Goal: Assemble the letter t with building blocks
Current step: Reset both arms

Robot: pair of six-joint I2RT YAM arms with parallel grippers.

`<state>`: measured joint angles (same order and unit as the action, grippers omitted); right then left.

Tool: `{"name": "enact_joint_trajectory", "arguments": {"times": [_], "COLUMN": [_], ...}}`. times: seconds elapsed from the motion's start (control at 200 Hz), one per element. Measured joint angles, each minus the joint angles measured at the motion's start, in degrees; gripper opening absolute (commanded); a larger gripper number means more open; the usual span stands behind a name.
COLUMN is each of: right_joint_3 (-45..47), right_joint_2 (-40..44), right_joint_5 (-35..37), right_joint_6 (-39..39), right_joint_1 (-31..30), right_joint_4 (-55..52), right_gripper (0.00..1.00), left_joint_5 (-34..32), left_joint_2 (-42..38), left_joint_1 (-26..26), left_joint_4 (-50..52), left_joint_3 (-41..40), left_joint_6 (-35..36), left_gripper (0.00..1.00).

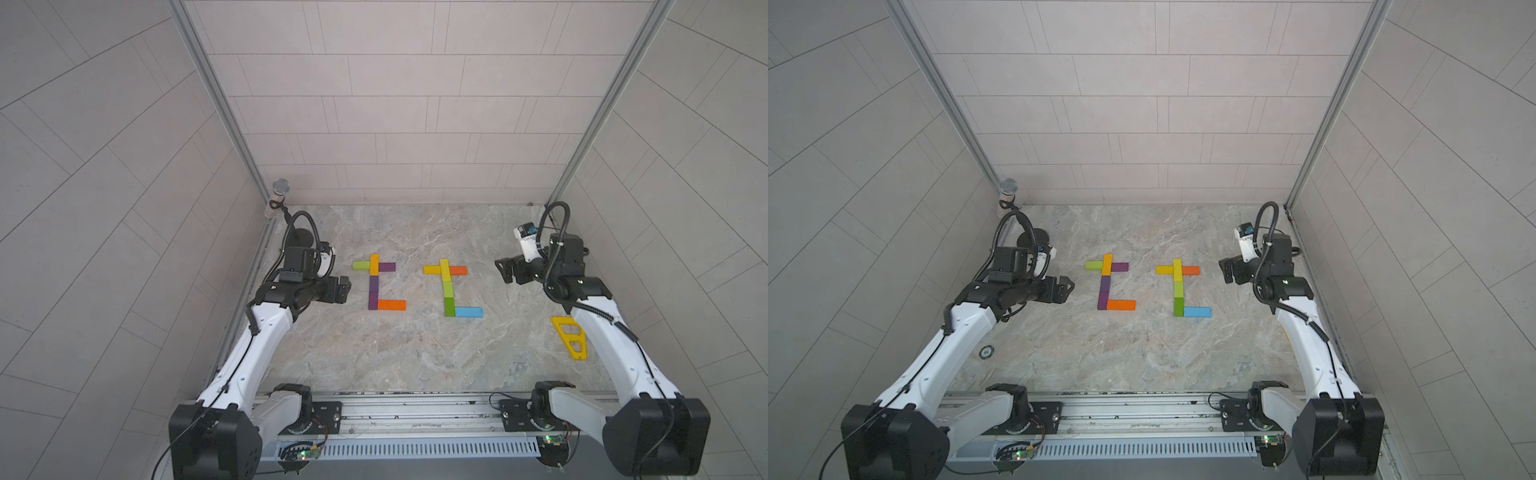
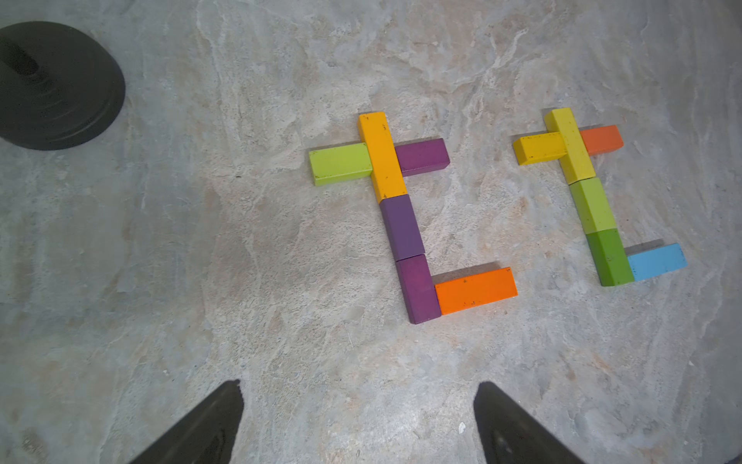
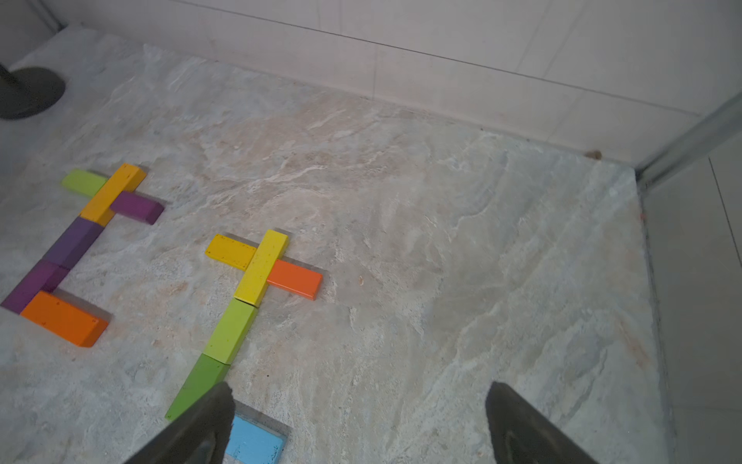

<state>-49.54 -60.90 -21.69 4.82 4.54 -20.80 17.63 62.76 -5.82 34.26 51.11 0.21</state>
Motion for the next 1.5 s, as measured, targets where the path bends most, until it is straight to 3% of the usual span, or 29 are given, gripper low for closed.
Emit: {"name": "enact_joint_trajectory", "arguments": {"times": [0.29, 0.44, 0.6, 0.73, 0.951, 1.136, 1.291, 1.501], "right_joint_3": [11.5, 19.0, 30.6, 35.5, 28.8, 27.6, 24.1, 28.0], "right_joint_2": [1.3, 0.2, -0.8, -8.5, -23.4, -23.9, -26.1, -28.4], "right_joint_5": [1.6, 2.6, 6.0, 10.3, 10.7, 11.9, 18.1, 24.7], "right_joint_6": [-8.4, -10.1, -12.0, -13.5, -15.4, -15.0, -11.3, -10.8], "right_joint_1": [3.4, 4.4, 4.4, 4.9, 5.1, 4.2, -3.0, -4.0], "right_joint_4": [7.7, 13.2, 31.7, 47.4, 63.4, 66.3, 65.9, 70.6], "right_gripper": [1.0, 1.0, 1.0, 1.0, 1.0, 1.0, 1.0, 1.0], "left_joint_5": [-10.7, -17.2, -22.1, -24.7, -26.5, -28.0, -26.9, -24.8], "left_joint_2": [-0.4, -1.5, -1.0, 0.2, 1.5, 4.2, 10.1, 16.0], "left_joint_1": [0.2, 0.2, 0.2, 0.2, 0.2, 0.3, 1.5, 3.2], "left_joint_4": [0.3, -3.3, -8.2, -12.0, -20.2, -35.5, -61.4, -75.9], "left_joint_3": [0.1, -5.1, -12.1, -14.4, -15.9, -21.6, -34.4, -34.7], "left_joint_6": [-2.7, -3.2, -3.2, -3.9, -5.7, -5.8, -5.0, -2.3], "left_gripper": [0.95, 0.96, 0.96, 0.96, 0.96, 0.95, 0.96, 0.96]}}
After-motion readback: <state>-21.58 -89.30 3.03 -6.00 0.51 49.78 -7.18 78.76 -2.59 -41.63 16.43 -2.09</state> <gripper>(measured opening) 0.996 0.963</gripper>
